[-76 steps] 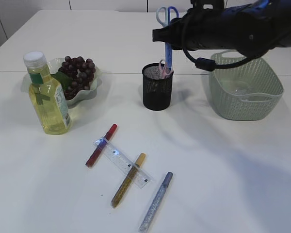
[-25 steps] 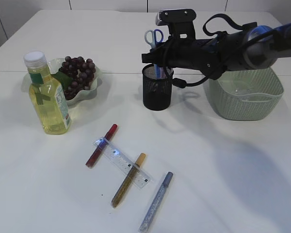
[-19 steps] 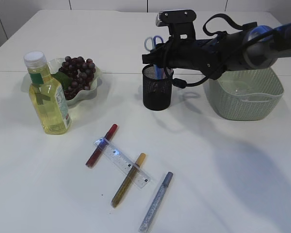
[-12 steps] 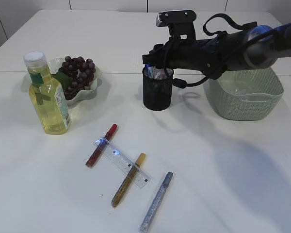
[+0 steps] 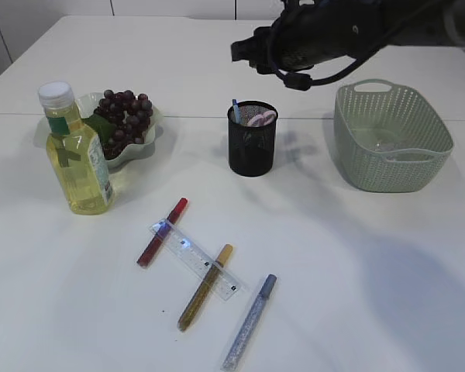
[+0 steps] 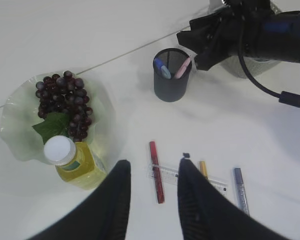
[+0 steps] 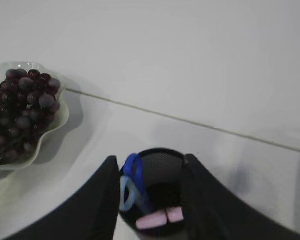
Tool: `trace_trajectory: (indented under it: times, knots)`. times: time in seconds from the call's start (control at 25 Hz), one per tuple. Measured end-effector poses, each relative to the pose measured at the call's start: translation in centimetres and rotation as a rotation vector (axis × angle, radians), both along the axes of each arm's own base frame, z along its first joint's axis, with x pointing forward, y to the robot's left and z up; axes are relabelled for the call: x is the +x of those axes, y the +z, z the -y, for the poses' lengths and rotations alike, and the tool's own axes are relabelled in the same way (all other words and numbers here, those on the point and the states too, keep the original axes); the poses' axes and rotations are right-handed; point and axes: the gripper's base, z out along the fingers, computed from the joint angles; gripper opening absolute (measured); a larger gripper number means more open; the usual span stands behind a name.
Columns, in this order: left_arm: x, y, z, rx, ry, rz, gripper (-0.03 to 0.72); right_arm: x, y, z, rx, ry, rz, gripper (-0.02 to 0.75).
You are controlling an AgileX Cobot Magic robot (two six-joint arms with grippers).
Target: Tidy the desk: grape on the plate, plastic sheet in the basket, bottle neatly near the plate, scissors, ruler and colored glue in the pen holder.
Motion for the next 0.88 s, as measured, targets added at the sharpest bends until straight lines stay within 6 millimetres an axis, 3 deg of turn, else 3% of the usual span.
trace_trajectory:
  times: [0.24, 0.48, 0.88]
  knots:
    - [0.0, 0.0, 0.0, -0.001, -0.001, -0.001, 0.242, -4.0, 2.5, -1.3, -0.034, -0.019, -0.189, 0.333]
    - [0.0, 0.0, 0.0, -0.023, 0.023, -0.013, 0.242, -7.9, 3.5, -2.4, -0.136, -0.012, -0.373, 0.332]
    - [0.1, 0.0, -0.1, -0.017, 0.032, -0.008, 0.243, -10.4, 2.9, -3.1, -0.191, 0.033, -0.578, 0.333]
